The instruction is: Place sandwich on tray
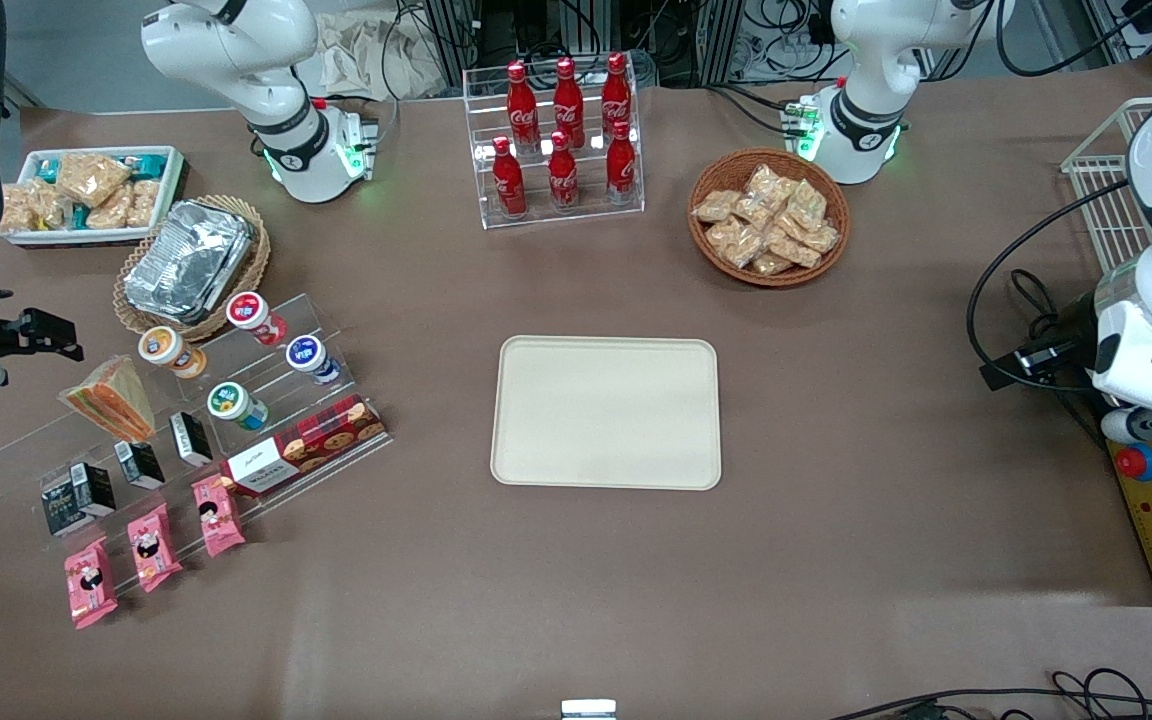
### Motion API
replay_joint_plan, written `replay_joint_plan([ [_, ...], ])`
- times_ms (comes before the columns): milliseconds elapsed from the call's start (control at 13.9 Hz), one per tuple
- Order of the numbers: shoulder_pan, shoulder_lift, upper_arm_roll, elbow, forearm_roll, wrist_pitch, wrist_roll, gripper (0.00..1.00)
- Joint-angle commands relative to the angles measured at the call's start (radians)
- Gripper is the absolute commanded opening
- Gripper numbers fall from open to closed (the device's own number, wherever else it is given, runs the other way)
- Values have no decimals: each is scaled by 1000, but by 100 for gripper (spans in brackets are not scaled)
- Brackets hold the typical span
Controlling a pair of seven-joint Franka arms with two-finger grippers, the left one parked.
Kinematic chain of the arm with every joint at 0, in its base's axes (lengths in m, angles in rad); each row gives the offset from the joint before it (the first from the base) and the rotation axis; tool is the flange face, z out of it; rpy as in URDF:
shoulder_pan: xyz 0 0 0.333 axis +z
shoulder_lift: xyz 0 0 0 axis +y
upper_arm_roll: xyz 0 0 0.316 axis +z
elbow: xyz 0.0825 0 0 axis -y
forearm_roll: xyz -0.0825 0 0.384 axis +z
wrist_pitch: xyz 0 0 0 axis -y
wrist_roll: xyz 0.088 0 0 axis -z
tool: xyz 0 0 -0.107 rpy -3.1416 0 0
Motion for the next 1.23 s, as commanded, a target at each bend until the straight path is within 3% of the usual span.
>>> replay_joint_plan([
  [0,7,-5,7,-96,-18,121,-13,99],
  [1009,-4,92,7,-183,-7,317,-15,99],
  [1153,-13,91,7,-187,-6,312,-18,95],
])
